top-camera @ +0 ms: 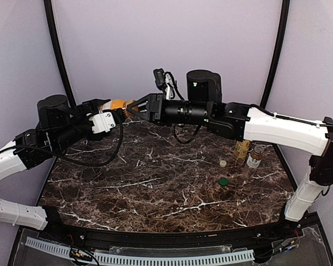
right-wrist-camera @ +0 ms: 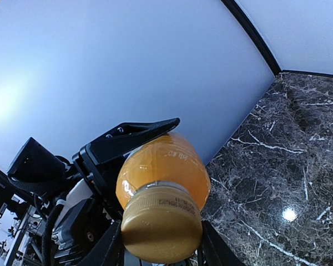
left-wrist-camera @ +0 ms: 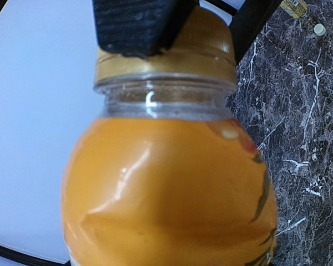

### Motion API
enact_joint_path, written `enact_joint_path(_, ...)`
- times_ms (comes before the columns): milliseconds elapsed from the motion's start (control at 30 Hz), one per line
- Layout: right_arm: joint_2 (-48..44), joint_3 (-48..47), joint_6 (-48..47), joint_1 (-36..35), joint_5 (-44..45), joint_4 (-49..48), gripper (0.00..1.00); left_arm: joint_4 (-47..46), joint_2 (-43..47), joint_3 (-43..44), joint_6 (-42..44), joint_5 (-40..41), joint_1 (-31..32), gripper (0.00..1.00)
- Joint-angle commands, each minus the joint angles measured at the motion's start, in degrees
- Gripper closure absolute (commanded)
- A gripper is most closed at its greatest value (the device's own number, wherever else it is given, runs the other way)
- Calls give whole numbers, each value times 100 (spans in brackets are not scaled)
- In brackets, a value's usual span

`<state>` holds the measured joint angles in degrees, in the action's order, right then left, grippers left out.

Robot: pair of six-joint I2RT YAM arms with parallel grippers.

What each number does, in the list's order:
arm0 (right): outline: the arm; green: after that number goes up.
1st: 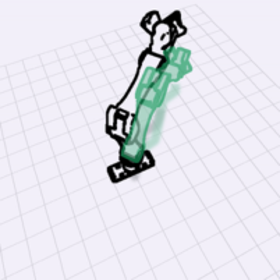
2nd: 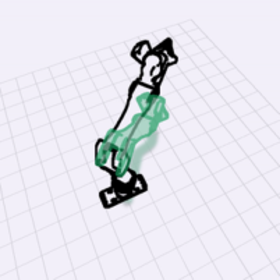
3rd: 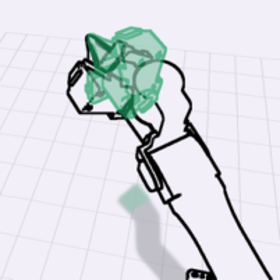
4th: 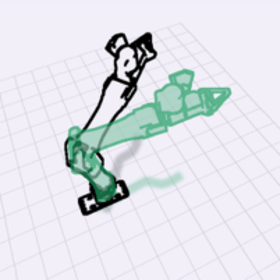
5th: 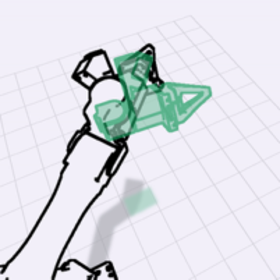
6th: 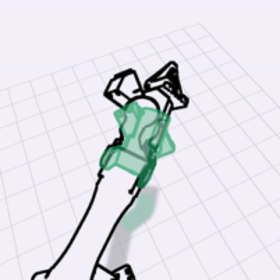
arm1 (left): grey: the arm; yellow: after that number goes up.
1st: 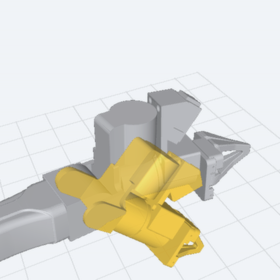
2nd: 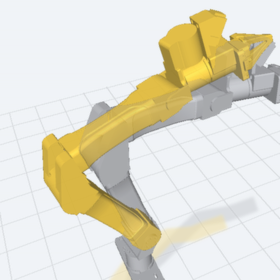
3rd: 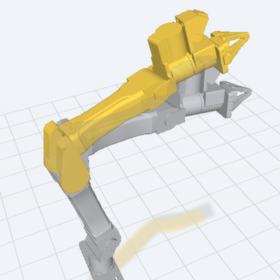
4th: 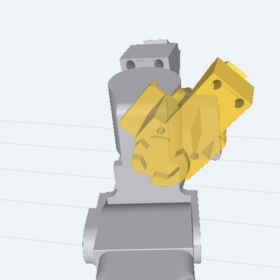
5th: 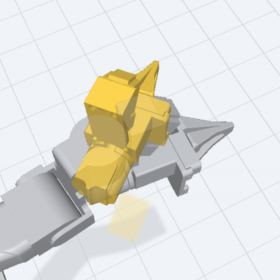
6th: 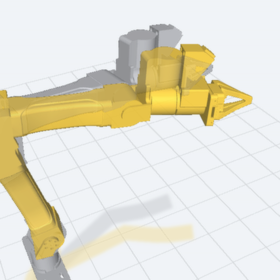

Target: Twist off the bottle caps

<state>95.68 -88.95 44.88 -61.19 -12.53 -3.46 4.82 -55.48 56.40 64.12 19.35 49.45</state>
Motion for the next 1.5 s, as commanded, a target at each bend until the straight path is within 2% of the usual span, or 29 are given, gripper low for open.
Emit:
enact_joint_path(0,-20,53,-24,115,-101,-251,57,61,114,-20,-22,-235,86,82)
enact_joint_path(233,-45,79,-54,129,-99,-282,55,83,74,11,-5,-229,97,82)
enact_joint_path(300,-50,94,-130,125,-119,-305,64,113,73,11,-12,-248,104,83)
enact_joint_path(367,-70,116,-260,130,-143,-313,82,176,81,30,-55,-276,106,83)
enact_joint_path(433,-119,173,-348,125,-124,-293,97,270,74,88,-134,-309,107,83)
enact_joint_path(467,-158,206,-377,125,-122,-266,100,299,73,107,-186,-333,106,83)
enact_joint_path(567,-251,286,-519,126,-224,-214,100,369,68,145,-226,-348,107,85)
enact_joint_path(633,-269,271,-913,113,-592,-257,100,493,60,194,-357,-398,108,85)
enact_joint_path(700,-277,169,-1805,7,-963,-134,100,910,45,345,-637,-637,107,86)
enact_joint_path(867,-529,308,-4616,-433,-920,681,100,2166,-11,880,-1251,-1931,106,90)
enact_joint_path(933,-642,438,-5387,-543,-900,789,100,2685,-53,1019,-1380,-2350,108,91)
enact_joint_path(1233,-734,420,-8372,-1114,257,1457,100,3714,-135,1259,-1603,-3653,108,91)
enact_joint_path(1400,-785,715,-10235,-1435,865,1411,100,3910,-148,1296,-1651,-3905,104,91)
enact_joint_path(1467,-744,737,-10627,-1517,1182,1387,100,3912,-143,1289,-1653,-3910,107,91)
